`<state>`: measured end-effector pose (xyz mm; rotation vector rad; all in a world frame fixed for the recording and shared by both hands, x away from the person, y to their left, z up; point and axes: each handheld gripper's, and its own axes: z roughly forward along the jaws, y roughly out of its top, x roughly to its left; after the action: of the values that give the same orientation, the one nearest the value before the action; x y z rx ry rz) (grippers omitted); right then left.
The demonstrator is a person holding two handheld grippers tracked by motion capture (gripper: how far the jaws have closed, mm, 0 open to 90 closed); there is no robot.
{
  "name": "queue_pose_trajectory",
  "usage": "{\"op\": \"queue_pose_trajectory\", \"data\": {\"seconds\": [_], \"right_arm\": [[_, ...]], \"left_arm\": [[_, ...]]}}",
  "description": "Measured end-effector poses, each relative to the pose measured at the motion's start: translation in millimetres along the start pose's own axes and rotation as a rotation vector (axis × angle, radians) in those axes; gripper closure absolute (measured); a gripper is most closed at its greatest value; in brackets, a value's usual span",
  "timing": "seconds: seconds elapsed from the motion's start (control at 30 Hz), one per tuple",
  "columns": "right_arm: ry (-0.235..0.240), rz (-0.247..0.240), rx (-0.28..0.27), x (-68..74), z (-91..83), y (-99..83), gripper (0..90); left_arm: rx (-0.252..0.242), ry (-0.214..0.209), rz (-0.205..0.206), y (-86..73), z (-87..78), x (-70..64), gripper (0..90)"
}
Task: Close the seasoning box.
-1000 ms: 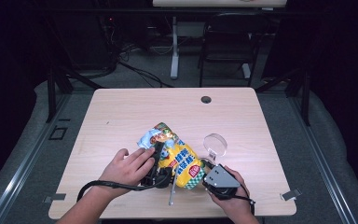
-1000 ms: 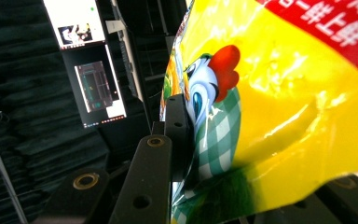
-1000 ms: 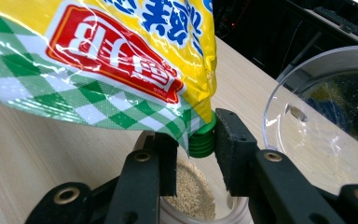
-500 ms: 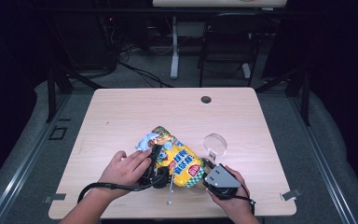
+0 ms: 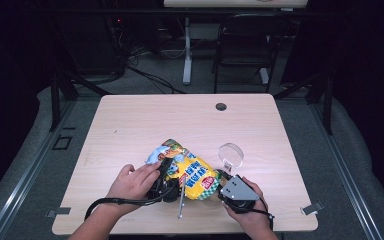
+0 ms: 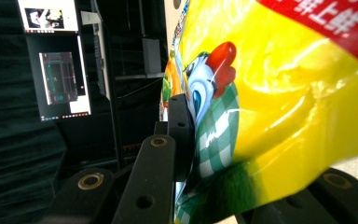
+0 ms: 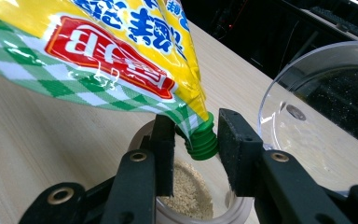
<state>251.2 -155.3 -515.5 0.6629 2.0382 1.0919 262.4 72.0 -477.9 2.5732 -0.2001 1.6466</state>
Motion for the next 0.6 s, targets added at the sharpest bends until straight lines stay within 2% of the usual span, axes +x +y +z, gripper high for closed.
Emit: {"op": "queue_pose_trajectory", "data": {"seconds": [0.3, 0.4, 0.5, 0.53, 0.6], "right_arm": [[-0.005, 0.006, -0.009, -1.7, -1.6, -0.6, 65.3], [-0.004, 0.011, -0.011, -1.9, -1.8, -0.7, 64.9], [-0.003, 0.017, -0.019, -2.5, -2.2, -1.0, 63.7], [-0.003, 0.021, -0.021, -3.0, -2.7, -1.0, 62.8], [-0.001, 0.024, -0.022, -3.3, -2.7, -1.2, 62.5]], "left_arm": [[-0.022, -0.036, -0.066, -2.2, 2.8, -3.9, 84.1], [-0.027, -0.045, -0.077, -2.6, 3.1, -3.9, 84.2], [-0.034, -0.061, -0.103, -4.2, 4.3, -5.0, 84.3], [-0.051, -0.066, -0.133, -5.2, 5.6, -7.1, 84.3], [-0.043, -0.075, -0.13, -5.7, 5.3, -6.7, 84.3]]}}
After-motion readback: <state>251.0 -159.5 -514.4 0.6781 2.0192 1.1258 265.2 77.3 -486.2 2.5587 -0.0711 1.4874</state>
